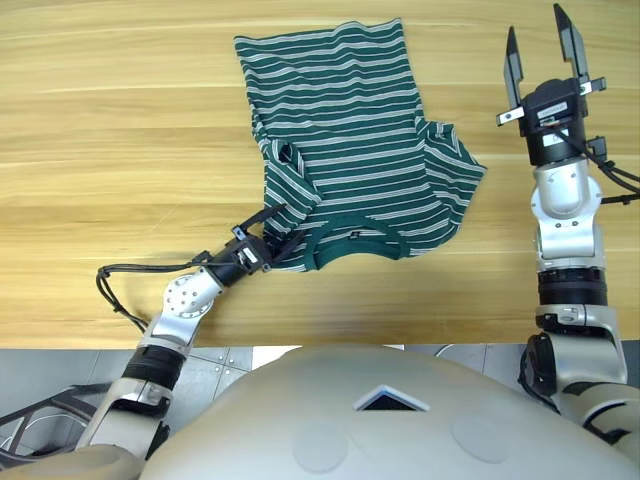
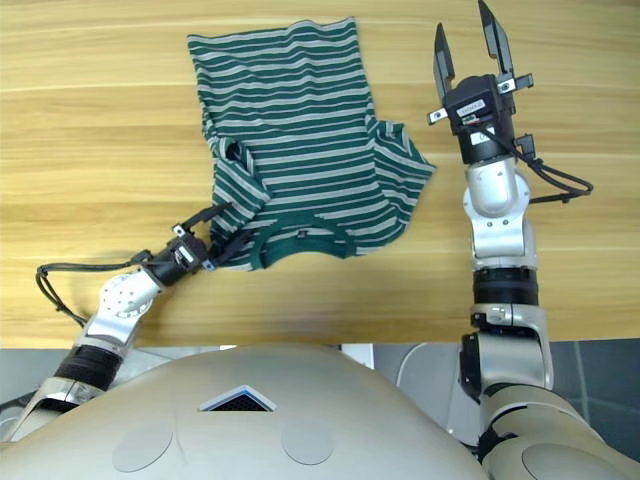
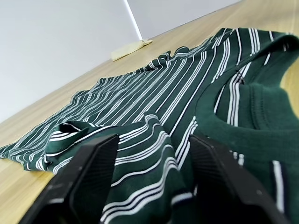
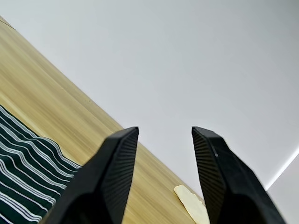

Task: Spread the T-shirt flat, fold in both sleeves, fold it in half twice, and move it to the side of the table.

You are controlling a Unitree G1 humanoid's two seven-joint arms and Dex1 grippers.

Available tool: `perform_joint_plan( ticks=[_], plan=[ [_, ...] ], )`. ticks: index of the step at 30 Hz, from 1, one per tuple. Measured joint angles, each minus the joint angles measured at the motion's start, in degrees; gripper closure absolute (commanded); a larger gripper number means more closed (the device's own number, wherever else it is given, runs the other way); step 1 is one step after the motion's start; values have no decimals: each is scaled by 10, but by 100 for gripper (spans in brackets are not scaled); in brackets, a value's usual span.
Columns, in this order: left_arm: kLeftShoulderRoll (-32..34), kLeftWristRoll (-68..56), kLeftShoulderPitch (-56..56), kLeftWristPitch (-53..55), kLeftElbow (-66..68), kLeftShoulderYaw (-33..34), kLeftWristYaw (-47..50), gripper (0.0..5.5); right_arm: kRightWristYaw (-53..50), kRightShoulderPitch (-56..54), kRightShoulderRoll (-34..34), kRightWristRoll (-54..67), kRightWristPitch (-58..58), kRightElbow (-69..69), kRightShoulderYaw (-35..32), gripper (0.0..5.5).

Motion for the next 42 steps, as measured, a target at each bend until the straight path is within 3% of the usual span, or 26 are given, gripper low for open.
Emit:
perform_joint_plan(
  ticks=[10, 12, 16, 20, 23, 32, 42],
  plan=[
    [25, -43, 74, -28, -36, 13, -39, 271, -7, -2, -27, -33, -11, 39, -10, 337],
    [26, -56, 86, -29, -73, 16, -41, 271, -18, 12, -76, -107, -24, 47, 3, 337],
    [33, -98, 106, -34, -153, 26, -46, 271, 0, 142, -182, -213, -28, 48, 21, 337],
    [42, -113, 95, -21, -178, 47, -53, 271, 13, 253, -240, -262, 17, 4, 14, 337],
    [41, -114, 79, -10, -185, 53, -55, 271, 20, 273, -243, -267, 31, -25, 26, 337],
    [22, -94, 57, -7, -186, 60, -55, 271, -12, 136, -209, -309, 62, 49, 115, 337],
    [-3, -71, 35, -7, -155, 42, -56, 271, -64, 69, -191, -325, 66, 107, 175, 337]
  ],
)
